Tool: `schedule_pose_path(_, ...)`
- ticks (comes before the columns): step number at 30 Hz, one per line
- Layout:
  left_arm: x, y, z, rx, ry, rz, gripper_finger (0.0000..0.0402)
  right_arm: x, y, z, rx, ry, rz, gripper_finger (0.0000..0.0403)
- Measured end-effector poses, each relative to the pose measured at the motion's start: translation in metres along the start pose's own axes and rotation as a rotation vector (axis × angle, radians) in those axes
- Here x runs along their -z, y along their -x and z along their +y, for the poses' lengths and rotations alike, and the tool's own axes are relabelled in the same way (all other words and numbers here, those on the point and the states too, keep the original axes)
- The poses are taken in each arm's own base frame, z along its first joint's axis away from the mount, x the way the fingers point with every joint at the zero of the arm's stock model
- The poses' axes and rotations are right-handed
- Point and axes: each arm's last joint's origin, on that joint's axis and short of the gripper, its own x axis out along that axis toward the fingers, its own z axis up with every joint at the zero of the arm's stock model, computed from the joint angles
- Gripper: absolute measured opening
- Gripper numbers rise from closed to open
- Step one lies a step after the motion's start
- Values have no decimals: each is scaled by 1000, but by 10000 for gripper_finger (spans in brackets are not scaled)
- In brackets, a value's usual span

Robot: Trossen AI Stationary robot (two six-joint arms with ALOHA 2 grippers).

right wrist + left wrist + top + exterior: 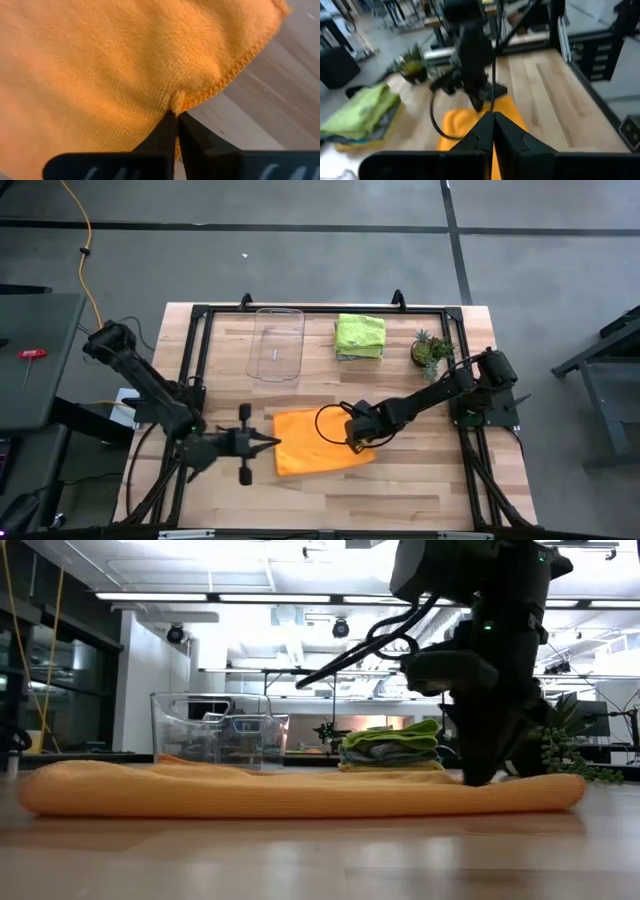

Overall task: Fold microfiber towels
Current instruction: Fold the orange microfiber cloth

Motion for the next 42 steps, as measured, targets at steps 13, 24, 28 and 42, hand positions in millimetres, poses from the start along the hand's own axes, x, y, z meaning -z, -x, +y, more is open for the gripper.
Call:
schedule_pose_path(13,-18,32,11,34,-1,-80,0,41,29,-39,370,23,174,0)
schedule_pose_path(24,-16,32,11,24,-38,-65,0,73,66,-75,285,-139,99,0)
schedule_pose_path(28,-16,31,12,-9,-44,-68,0,70,81,-72,180,-171,24,0)
schedule_pose_path(42,-16,31,13,-18,-44,-67,0,38,82,-34,-192,-232,-256,0)
